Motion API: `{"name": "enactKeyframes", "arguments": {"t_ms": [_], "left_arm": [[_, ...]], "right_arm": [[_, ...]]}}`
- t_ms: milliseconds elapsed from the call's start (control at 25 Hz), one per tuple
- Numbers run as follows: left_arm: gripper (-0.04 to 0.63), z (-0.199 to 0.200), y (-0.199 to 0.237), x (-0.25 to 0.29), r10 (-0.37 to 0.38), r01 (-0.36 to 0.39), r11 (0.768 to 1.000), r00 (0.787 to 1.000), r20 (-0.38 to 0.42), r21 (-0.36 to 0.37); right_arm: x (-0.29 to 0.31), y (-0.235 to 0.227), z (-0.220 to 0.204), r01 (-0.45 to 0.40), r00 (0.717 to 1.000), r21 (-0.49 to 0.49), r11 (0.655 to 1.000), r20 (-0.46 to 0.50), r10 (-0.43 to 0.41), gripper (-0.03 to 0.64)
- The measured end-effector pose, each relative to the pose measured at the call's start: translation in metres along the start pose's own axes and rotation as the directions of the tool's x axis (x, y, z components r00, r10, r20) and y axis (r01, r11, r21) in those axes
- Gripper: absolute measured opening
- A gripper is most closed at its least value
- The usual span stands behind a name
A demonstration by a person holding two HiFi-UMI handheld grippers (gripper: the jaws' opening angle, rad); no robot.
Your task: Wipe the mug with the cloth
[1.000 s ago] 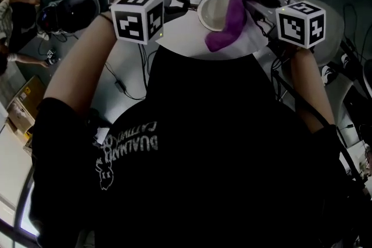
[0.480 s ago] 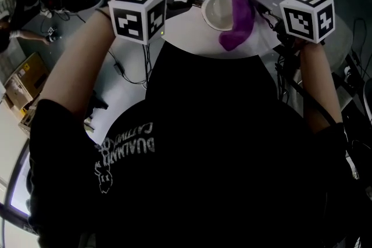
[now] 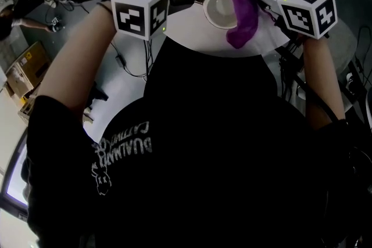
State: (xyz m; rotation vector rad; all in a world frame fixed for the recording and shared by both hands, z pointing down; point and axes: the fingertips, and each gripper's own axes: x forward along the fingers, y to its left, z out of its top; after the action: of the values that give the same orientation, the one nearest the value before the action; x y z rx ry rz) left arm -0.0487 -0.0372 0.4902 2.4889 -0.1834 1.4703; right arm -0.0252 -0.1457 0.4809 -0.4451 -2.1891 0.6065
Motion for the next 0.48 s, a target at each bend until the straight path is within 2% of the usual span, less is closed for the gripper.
{"name": "enactKeyframes", "arguments": {"t_ms": [480], "left_arm": [[0.064, 0.0003, 0.0015, -0.0003, 0.007, -0.008, 0.999, 1.0, -0.007, -0.046]], "right_arm": [[0.0088, 0.0051, 0.0059, -0.071, 0.997, -0.084, 0.994, -0.031, 0.068, 0.069]]}}
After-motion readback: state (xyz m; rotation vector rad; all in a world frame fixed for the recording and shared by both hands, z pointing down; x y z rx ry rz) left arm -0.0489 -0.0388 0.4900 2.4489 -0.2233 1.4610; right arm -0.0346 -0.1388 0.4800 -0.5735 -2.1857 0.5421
